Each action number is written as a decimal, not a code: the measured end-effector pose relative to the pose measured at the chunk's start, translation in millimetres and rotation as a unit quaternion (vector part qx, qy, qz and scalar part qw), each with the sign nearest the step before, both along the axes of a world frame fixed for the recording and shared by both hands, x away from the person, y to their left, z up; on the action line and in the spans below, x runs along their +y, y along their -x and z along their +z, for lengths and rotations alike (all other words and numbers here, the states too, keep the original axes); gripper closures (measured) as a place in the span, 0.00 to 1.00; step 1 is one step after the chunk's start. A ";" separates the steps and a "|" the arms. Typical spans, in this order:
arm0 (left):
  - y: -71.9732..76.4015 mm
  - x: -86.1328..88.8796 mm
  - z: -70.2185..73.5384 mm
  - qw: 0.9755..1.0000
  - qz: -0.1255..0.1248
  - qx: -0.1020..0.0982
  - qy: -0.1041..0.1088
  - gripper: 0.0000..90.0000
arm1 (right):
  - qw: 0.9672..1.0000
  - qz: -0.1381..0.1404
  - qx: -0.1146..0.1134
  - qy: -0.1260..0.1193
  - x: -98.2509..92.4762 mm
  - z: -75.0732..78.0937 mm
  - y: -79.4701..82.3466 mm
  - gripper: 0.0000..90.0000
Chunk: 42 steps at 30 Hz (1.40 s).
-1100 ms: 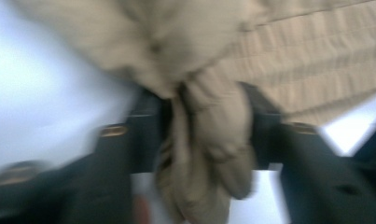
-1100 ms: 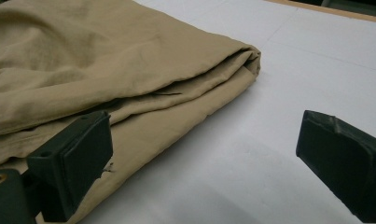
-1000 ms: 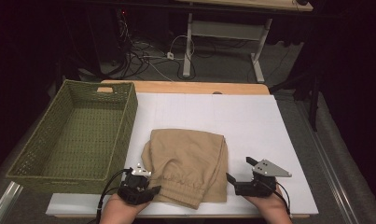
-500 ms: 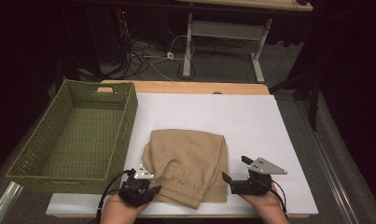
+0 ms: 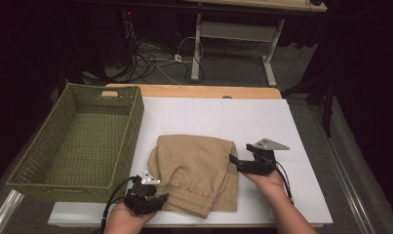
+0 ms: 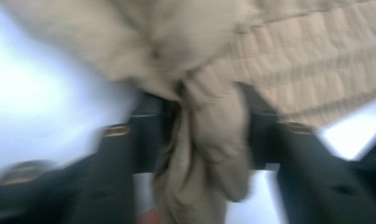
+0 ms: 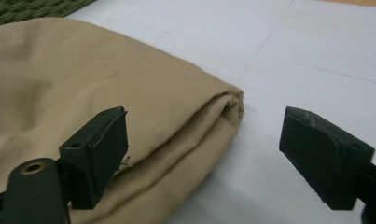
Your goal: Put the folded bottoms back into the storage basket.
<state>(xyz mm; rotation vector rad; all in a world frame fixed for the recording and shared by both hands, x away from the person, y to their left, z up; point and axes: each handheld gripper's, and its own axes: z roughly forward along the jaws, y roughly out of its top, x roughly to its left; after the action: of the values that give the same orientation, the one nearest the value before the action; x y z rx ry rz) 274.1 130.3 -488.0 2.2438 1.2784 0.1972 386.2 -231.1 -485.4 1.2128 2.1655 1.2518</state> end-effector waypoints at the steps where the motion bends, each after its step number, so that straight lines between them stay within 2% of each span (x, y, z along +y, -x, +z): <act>1: -3.9 3.5 -2.1 1.000 0.019 0.016 0.005 0.30 | 1.000 -0.002 0.016 -0.009 4.4 -2.5 -12.1 0.26; 3: -4.9 4.0 -2.1 1.000 0.020 0.019 0.008 0.29 | 1.000 -0.004 0.022 -0.006 6.4 -4.5 -17.8 0.27; 4: -6.3 1.7 -0.9 1.000 0.019 0.024 0.000 0.28 | 0.999 -0.010 0.033 0.003 9.8 -9.0 -27.9 0.28; 6: -6.8 1.0 -0.5 0.999 0.019 0.028 0.000 0.29 | 0.999 -0.013 0.042 0.007 11.0 -10.9 -32.7 0.28; 7: -5.6 1.2 -0.2 1.000 0.012 0.026 0.008 0.34 | 0.999 -0.017 0.050 0.014 12.7 -13.6 -40.2 0.27; 8: -5.6 1.2 -0.2 1.000 0.012 0.026 0.008 0.39 | 0.999 -0.017 0.050 0.014 12.7 -13.6 -40.2 0.27; 9: -4.4 1.4 -0.2 1.000 0.005 0.025 0.014 0.39 | 0.998 -0.017 0.051 0.019 13.7 -14.9 -42.9 0.27; 10: -3.5 1.7 0.0 0.999 -0.006 0.028 0.027 0.60 | 0.998 -0.008 0.056 0.029 16.2 -18.3 -46.8 0.28; 11: -2.7 1.6 -1.3 0.998 -0.011 0.037 0.054 0.70 | 0.997 -0.002 0.062 0.036 18.1 -19.7 -47.3 0.30; 13: -2.7 1.8 -1.5 0.998 -0.014 0.037 0.056 0.70 | 0.997 0.006 0.063 0.043 20.3 -20.2 -46.7 0.34; 15: -4.0 2.5 -1.3 0.997 -0.023 0.041 0.061 0.74 | 0.996 0.022 0.059 0.064 25.7 -20.8 -45.5 0.37; 17: -6.0 1.0 0.4 0.997 -0.030 0.045 0.053 0.77 | 0.996 0.026 0.059 0.067 29.5 -20.6 -47.7 0.40; 18: -6.7 -3.3 3.1 0.998 -0.038 0.043 0.035 0.78 | 0.996 0.029 0.060 0.066 30.1 -20.4 -48.4 0.44; 19: -6.7 -3.3 3.1 0.998 -0.038 0.043 0.035 0.79 | 0.996 0.029 0.060 0.066 30.1 -20.4 -48.4 0.44; 20: -6.6 -5.9 4.7 0.998 -0.044 0.039 0.023 0.79 | 0.996 0.031 0.060 0.066 30.8 -20.3 -48.4 0.49; 21: -6.4 -9.8 6.8 0.998 -0.059 0.031 0.002 0.81 | 0.996 0.039 0.057 0.064 32.2 -20.5 -46.9 0.62; 22: -6.4 -9.8 6.8 0.998 -0.059 0.031 0.002 0.82 | 0.996 0.039 0.057 0.064 32.2 -20.5 -46.9 0.62; 23: -7.6 -10.9 8.0 0.997 -0.066 0.032 -0.006 0.82 | 0.995 0.052 0.060 0.056 32.7 -20.5 -45.6 0.74; 25: -9.3 -11.5 9.1 0.997 -0.069 0.038 -0.009 0.82 | 0.995 0.061 0.068 0.044 32.8 -20.5 -44.7 0.87; 27: -9.7 -11.6 9.4 0.997 -0.070 0.038 -0.010 0.82 | 0.995 0.062 0.068 0.042 33.4 -20.6 -43.8 0.90; 29: -11.2 -10.4 9.8 0.997 -0.068 0.045 -0.005 0.83 | 0.995 0.065 0.051 0.058 35.6 -18.9 -39.9 0.93; 31: -11.9 -10.2 10.3 0.997 -0.069 0.047 -0.005 0.83 | 0.995 0.064 0.045 0.058 35.5 -17.5 -38.8 0.93; 33: -15.2 -10.7 13.1 0.996 -0.065 0.061 -0.006 0.83 | 0.996 0.062 0.024 0.058 33.1 -9.5 -33.9 0.94; 35: -16.3 -12.0 14.8 0.996 -0.063 0.067 -0.011 0.83 | 0.996 0.062 0.014 0.058 32.1 -6.2 -32.3 0.94; 37: -19.0 -15.8 20.5 0.995 -0.061 0.076 -0.022 0.84 | 0.996 0.061 -0.001 0.060 29.3 3.2 -27.0 0.94; 42: -28.7 -27.6 44.2 0.993 -0.064 0.091 -0.046 0.84 | 0.996 0.057 -0.009 0.063 22.3 13.0 -22.1 0.94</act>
<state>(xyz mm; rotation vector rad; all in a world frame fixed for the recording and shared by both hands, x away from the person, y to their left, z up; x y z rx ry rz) 302.8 102.7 -443.8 2.4604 1.2318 0.0041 408.3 -208.8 -472.4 1.0370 2.2897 1.1461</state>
